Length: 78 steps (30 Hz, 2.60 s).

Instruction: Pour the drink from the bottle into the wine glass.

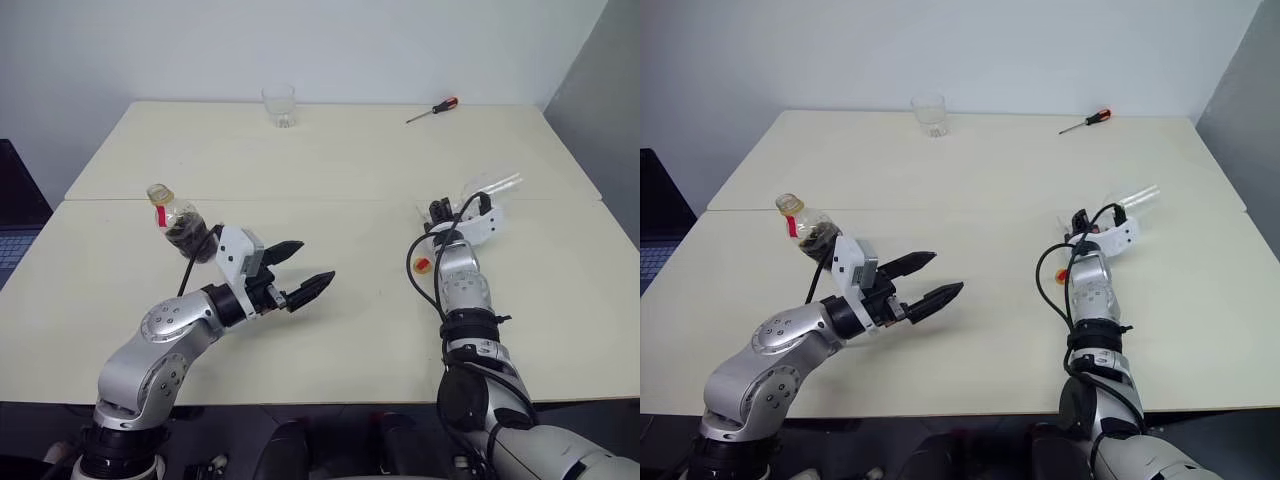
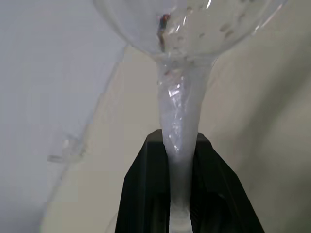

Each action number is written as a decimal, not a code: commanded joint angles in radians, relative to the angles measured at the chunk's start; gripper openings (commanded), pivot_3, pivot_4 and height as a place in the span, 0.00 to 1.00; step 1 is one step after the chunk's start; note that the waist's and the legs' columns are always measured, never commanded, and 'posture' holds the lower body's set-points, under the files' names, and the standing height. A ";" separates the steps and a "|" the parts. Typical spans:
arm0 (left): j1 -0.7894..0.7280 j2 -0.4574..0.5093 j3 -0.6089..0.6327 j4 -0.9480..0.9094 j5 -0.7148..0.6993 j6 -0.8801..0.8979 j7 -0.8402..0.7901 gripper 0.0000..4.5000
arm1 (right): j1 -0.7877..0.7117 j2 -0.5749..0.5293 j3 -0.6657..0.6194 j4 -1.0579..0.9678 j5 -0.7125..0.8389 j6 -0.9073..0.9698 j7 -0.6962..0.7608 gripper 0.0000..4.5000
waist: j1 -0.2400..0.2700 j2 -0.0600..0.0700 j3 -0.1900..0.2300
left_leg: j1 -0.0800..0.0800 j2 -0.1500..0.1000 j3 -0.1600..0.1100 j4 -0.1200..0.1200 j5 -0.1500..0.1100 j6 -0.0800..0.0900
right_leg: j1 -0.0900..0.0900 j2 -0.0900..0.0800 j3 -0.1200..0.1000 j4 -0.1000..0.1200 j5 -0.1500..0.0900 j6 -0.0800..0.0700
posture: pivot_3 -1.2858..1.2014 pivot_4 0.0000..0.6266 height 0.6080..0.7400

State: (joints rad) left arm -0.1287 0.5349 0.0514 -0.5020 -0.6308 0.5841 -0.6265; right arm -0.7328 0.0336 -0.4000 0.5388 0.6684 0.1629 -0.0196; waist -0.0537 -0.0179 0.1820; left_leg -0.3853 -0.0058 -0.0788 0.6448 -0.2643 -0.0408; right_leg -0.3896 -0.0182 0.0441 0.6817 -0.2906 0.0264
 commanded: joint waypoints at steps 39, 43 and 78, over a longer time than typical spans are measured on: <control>0.546 -0.099 0.348 -0.308 0.010 -0.192 0.210 1.00 | -0.049 0.121 0.522 0.539 -0.613 -0.768 0.471 0.04 | -0.002 0.001 0.002 | 0.002 0.001 -0.001 -0.001 0.000 0.000 | 0.001 0.000 0.000 -0.001 0.000 0.000 | 0.52 0.24 1.00; 0.574 -0.117 0.325 -0.323 -0.004 -0.190 0.216 1.00 | -0.059 0.118 0.505 0.572 -0.617 -0.774 0.454 0.04 | 0.001 0.001 0.002 | 0.003 0.001 -0.001 0.000 0.000 0.000 | 0.002 0.000 -0.001 -0.001 0.000 0.000 | 0.52 0.24 1.00; 0.457 -0.105 0.401 -0.043 0.100 -0.229 0.289 1.00 | 0.625 -0.450 0.513 -0.916 -0.335 -0.051 0.830 0.99 | 0.023 0.000 0.002 | 0.003 0.001 -0.003 0.000 0.000 0.000 | 0.003 0.000 -0.001 -0.001 0.000 0.000 | 0.52 0.24 1.00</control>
State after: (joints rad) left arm 0.3513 0.4285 0.3974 -0.5991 -0.5672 0.3966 -0.3703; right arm -0.1207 -0.3936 0.1273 -0.2573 0.2792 0.0805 0.7741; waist -0.0304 -0.0176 0.1835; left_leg -0.3827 -0.0051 -0.0825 0.6445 -0.2645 -0.0410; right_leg -0.3865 -0.0183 0.0429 0.6803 -0.2911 0.0263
